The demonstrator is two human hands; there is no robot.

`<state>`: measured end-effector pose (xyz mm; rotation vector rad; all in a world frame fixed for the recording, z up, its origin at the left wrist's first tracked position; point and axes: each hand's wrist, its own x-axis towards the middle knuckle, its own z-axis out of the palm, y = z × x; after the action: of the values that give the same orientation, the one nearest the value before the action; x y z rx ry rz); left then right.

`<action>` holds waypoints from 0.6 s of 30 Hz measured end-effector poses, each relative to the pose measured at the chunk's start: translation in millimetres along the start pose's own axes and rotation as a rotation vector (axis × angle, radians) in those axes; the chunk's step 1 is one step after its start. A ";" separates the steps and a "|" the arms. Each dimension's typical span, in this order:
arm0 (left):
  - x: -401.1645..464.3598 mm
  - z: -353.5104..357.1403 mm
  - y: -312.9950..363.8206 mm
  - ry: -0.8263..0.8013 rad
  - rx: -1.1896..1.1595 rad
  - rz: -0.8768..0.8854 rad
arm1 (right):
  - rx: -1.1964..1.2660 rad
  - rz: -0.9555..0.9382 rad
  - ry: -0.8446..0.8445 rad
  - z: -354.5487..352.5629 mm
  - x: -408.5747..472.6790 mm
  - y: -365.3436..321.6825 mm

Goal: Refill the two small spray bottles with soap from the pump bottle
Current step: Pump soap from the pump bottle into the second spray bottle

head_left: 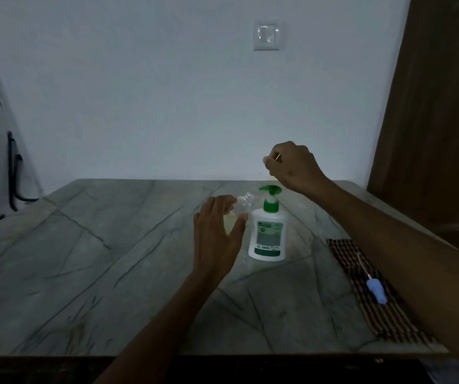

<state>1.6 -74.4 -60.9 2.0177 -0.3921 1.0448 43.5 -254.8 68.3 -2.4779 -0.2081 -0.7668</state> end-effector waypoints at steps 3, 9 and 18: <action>5.9 2.8 -9.4 0.009 0.014 0.036 | 0.030 0.052 -0.010 14.7 10.9 1.6; 12.5 13.8 -14.7 -0.053 0.032 0.125 | 0.030 0.104 -0.033 31.9 25.7 4.4; 19.3 22.0 -15.7 -0.013 -0.011 0.167 | 0.008 0.181 -0.075 44.0 34.3 10.6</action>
<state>34.3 -80.0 -61.1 2.0094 -0.5804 1.1281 96.1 -240.6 52.2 -2.4785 -0.0127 -0.5967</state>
